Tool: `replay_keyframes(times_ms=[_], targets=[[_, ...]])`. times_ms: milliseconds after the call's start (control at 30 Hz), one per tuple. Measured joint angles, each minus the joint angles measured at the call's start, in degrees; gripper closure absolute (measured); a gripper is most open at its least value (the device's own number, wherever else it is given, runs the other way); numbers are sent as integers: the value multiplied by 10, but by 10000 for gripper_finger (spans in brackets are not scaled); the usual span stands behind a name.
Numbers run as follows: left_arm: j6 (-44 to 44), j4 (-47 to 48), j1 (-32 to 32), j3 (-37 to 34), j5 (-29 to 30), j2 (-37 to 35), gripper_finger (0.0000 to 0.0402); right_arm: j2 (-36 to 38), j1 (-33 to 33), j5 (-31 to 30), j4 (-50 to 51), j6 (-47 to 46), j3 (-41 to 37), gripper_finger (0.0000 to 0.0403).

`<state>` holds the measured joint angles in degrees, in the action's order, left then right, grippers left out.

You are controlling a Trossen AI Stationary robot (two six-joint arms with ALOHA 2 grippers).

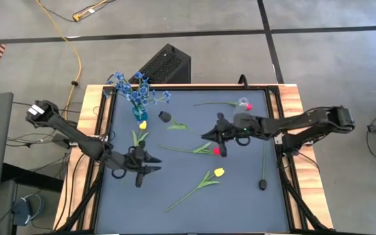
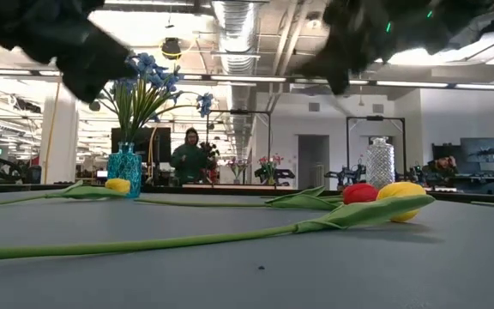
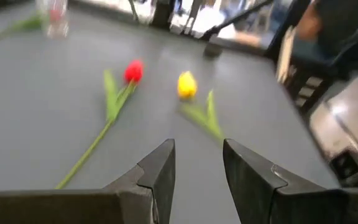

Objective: Sort flowers into vase by color
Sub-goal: Put the left black tulip into the blue vase

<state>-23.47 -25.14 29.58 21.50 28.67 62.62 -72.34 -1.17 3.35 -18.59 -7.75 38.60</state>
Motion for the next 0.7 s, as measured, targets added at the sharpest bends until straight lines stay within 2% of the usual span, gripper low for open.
replay_keyframes(times_ms=[200,300,500,700], targets=[[110,-289,-1,2,16,98,280,-13,60,0,-140,31,-2,380],[164,-396,-8,22,18,155,280,-42,77,1,-191,33,-2,379],[185,-423,-38,92,22,245,280,-113,95,13,-302,18,-2,379],[219,-422,-60,144,22,281,280,-148,106,30,-354,8,-2,379]])
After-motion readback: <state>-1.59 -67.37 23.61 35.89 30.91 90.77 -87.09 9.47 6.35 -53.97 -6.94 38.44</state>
